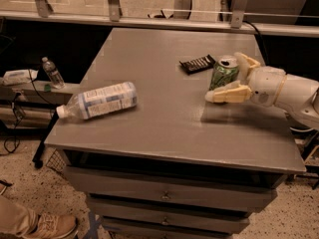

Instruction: Place green can upright

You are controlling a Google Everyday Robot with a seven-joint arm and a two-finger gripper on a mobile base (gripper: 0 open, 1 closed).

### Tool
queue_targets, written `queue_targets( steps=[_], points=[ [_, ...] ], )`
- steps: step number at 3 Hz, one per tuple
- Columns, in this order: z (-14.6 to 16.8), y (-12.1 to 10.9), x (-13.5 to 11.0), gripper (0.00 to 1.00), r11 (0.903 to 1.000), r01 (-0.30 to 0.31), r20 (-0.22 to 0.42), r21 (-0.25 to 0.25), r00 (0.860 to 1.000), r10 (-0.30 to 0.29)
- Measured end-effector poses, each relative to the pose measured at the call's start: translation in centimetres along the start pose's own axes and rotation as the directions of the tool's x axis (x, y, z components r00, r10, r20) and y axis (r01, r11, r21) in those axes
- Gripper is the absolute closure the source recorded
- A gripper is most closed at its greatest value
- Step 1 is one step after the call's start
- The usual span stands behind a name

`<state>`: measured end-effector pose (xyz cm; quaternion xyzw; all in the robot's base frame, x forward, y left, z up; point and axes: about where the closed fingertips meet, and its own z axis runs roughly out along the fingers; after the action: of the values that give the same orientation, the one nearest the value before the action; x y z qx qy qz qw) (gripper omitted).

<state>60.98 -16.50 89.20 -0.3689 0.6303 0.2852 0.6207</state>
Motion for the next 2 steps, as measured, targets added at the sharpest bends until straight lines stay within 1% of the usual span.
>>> queue_targets(
  steps=[1,2],
  points=[
    [-1.3,-1.2,-0.1,0.00,0.9995,0.017,-0.025,0.028,1.000,-0.016],
    [-3.3,-2.9,-0.3,0.00,0.9960,0.060,-0.083,0.066,0.995,-0.054]
  ],
)
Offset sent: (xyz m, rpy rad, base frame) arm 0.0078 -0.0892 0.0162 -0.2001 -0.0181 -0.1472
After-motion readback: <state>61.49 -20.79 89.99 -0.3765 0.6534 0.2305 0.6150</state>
